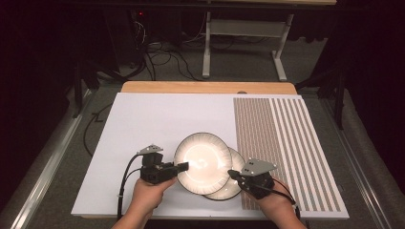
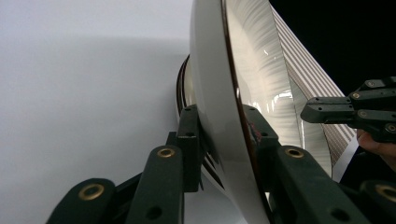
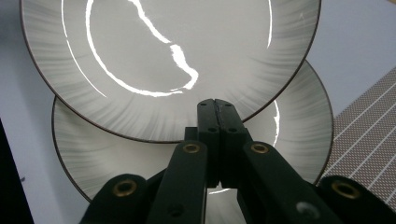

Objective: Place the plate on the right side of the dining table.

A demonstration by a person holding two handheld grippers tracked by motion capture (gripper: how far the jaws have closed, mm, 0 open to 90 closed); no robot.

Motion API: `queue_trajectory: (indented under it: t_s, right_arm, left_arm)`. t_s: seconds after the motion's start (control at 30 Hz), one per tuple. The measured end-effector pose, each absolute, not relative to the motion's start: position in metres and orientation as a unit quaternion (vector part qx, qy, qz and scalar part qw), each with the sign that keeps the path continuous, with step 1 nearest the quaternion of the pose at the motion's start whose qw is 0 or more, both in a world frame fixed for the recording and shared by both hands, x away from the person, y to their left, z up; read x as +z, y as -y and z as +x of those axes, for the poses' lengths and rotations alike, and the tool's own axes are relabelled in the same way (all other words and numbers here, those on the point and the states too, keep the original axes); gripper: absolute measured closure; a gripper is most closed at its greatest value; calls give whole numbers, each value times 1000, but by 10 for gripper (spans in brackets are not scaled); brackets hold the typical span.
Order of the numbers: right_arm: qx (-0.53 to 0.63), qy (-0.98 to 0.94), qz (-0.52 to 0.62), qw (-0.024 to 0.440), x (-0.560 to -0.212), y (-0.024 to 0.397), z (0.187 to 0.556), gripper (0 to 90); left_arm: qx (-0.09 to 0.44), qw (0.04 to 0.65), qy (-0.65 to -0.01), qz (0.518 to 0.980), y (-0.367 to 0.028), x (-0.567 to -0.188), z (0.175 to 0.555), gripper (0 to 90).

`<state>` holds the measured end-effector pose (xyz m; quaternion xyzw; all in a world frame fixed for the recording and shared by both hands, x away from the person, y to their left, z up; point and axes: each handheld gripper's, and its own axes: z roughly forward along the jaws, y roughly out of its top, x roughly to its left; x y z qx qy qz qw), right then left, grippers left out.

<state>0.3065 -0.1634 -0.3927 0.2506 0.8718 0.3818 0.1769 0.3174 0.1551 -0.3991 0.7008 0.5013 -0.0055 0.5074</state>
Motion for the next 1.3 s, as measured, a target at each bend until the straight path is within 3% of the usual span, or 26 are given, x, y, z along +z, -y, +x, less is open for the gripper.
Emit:
queue_trajectory:
  t_s: [0.57,0.93,1.07,1.1,1.23,1.27,1.3]
  right_arm:
    - [433,-828,296,196,-370,201,308,831]
    - [473,-787,333,217,-355,242,307,683]
    - [484,-772,340,232,-352,252,306,570]
    - [491,-763,350,233,-352,257,306,489]
    - [501,-756,351,234,-354,262,307,384]
    - [504,-754,351,232,-355,264,307,333]
    - [507,-751,355,228,-358,265,308,186]
  left_arm:
    - [43,552,-469,688,-162,-390,310,797]
    - [102,564,-437,693,-170,-384,306,803]
    - [124,570,-429,690,-173,-383,303,803]
    - [147,567,-418,694,-174,-382,300,801]
    - [177,564,-398,702,-173,-379,296,799]
    - [182,563,-394,703,-173,-378,294,799]
    - [186,562,-390,705,-173,-378,293,798]
